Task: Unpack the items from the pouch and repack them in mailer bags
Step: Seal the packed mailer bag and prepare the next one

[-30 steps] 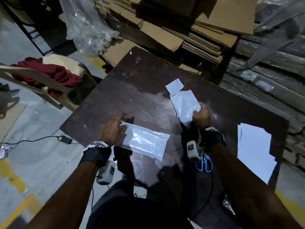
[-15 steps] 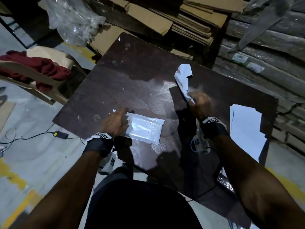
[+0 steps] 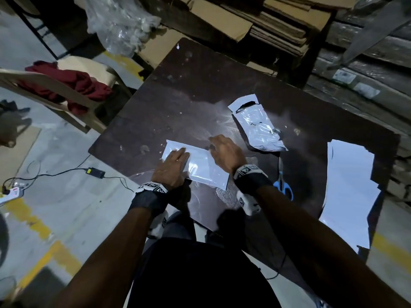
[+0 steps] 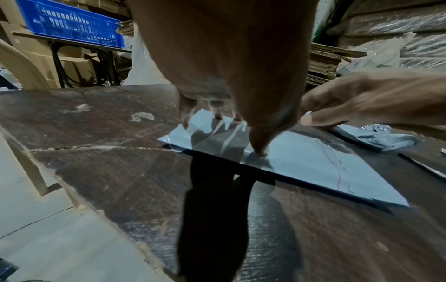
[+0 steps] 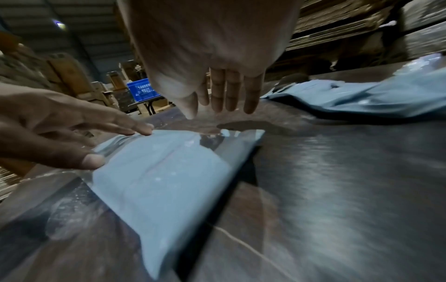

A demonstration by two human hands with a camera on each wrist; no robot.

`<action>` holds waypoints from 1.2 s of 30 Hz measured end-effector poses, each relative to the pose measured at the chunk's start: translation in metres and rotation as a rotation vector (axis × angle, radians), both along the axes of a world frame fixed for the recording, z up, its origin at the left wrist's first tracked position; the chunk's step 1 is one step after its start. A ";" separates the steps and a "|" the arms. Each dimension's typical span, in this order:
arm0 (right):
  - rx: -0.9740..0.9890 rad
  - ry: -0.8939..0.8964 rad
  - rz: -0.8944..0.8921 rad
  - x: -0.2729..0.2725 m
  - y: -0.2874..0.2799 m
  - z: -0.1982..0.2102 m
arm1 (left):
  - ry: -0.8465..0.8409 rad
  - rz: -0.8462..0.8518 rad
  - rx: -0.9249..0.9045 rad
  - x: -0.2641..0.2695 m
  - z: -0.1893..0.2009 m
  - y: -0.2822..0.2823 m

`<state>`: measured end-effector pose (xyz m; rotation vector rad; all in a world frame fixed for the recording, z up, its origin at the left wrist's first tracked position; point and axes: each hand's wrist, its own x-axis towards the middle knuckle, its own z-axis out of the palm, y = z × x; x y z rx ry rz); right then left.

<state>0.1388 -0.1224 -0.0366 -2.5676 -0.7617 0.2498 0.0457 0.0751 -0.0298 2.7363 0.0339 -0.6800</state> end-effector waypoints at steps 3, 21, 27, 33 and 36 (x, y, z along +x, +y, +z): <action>-0.079 0.036 0.003 0.010 0.034 -0.004 | 0.003 -0.055 0.078 -0.008 -0.006 0.010; -0.113 0.172 -0.124 0.020 0.072 -0.010 | -0.063 -0.199 0.111 0.027 -0.002 0.065; -0.114 0.045 0.067 -0.003 0.078 -0.015 | -0.059 -0.153 0.105 0.034 -0.001 0.093; -0.170 -0.003 0.048 0.009 0.107 -0.015 | -0.068 -0.132 0.068 0.050 -0.004 0.127; -0.224 -0.060 -0.027 0.021 0.135 -0.019 | -0.057 -0.142 0.059 0.067 -0.007 0.148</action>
